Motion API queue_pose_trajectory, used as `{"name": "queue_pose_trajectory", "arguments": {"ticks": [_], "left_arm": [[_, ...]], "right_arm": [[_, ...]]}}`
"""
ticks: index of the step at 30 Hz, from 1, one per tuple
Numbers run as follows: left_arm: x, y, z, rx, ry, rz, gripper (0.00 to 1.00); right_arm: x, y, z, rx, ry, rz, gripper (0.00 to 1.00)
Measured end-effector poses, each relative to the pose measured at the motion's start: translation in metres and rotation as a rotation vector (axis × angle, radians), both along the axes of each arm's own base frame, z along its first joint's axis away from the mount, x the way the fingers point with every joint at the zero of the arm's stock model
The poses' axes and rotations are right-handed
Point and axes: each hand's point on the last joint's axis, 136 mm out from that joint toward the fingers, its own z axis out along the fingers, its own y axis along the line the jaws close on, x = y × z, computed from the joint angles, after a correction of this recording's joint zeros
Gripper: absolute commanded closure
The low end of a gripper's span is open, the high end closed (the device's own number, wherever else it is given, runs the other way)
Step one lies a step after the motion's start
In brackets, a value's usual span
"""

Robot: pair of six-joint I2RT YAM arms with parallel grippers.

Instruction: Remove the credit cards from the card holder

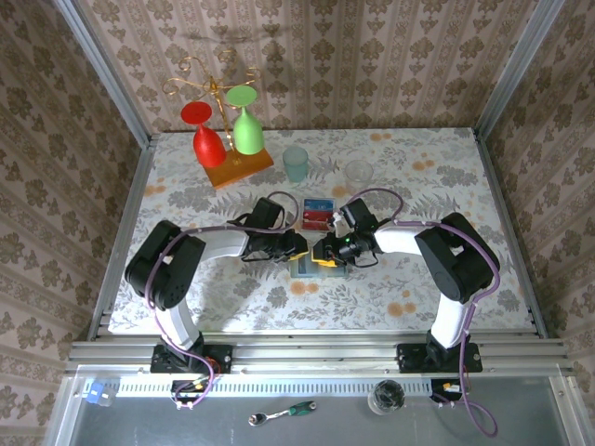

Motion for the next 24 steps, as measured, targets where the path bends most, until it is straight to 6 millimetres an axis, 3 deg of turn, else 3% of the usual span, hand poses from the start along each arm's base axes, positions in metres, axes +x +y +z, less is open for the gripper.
{"name": "queue_pose_trajectory", "arguments": {"ticks": [24], "left_arm": [[-0.003, -0.011, -0.001, -0.03, 0.014, -0.016, 0.78]], "right_arm": [[-0.001, 0.001, 0.0, 0.014, 0.001, 0.001, 0.66]]}}
